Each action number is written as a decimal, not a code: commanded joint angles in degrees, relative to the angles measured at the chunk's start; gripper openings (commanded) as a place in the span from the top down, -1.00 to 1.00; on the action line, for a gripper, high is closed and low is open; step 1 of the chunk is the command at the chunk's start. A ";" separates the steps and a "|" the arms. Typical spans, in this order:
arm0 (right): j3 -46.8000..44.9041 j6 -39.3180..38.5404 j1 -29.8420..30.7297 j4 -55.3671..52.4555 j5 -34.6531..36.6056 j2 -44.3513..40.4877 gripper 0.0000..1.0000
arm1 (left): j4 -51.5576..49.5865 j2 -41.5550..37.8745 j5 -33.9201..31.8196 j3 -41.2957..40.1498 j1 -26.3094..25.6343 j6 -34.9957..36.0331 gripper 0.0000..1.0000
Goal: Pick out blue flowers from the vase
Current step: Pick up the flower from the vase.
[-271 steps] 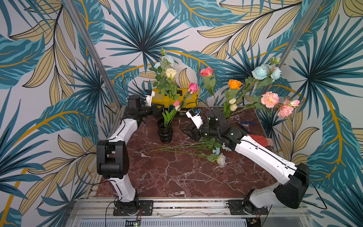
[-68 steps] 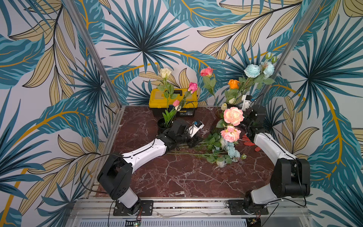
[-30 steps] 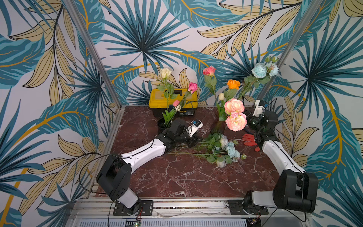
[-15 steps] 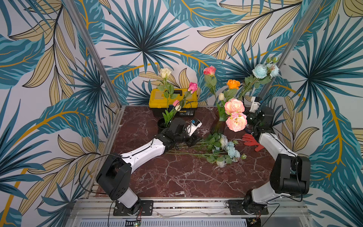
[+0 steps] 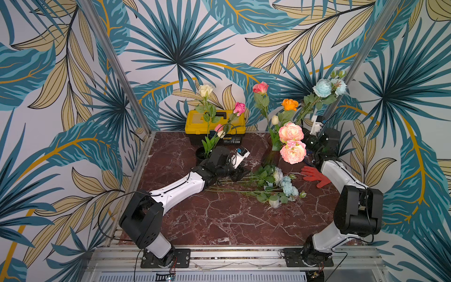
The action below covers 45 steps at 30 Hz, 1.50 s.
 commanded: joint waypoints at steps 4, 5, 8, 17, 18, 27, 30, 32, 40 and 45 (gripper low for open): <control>1.00 -0.96 0.39 -0.99 -0.57 -1.52 0.90 | 1.04 -0.29 -2.04 -0.58 0.39 -1.11 0.02; 1.00 -1.20 0.35 -1.42 -0.57 -1.92 0.93 | 1.05 -0.22 -1.92 -0.61 0.39 -1.24 0.02; 1.35 -2.30 0.43 -3.35 -0.16 -3.47 0.98 | 1.15 -0.23 -1.94 -0.57 0.45 -1.45 0.03; 4.32 -6.72 0.44 -11.01 0.39 -7.50 1.00 | 1.56 -0.64 -1.85 -0.96 0.39 -1.36 0.03; 4.94 -7.23 0.48 -12.03 0.31 -7.83 1.00 | 1.56 -0.80 -1.85 -1.05 0.39 -1.32 0.03; 10.17 -6.98 0.40 -15.58 -6.12 -5.26 0.87 | 2.06 -1.14 -1.47 -1.33 0.52 -1.31 0.03; 9.54 -7.58 0.65 -15.24 -6.49 -4.12 0.83 | 2.09 -1.27 -1.45 -1.53 0.49 -1.27 0.03; 9.63 -8.97 0.96 -16.09 -6.33 -3.83 0.83 | 2.09 -1.55 -1.66 -1.70 0.49 -1.14 0.03; 20.97 -16.19 1.37 -28.19 -5.36 -4.71 0.85 | 2.00 -1.80 -1.10 -0.25 0.83 -0.90 0.03; 29.66 -20.21 1.75 -37.35 -4.66 -5.73 0.86 | 2.04 -2.17 -0.10 1.45 0.82 -0.50 0.03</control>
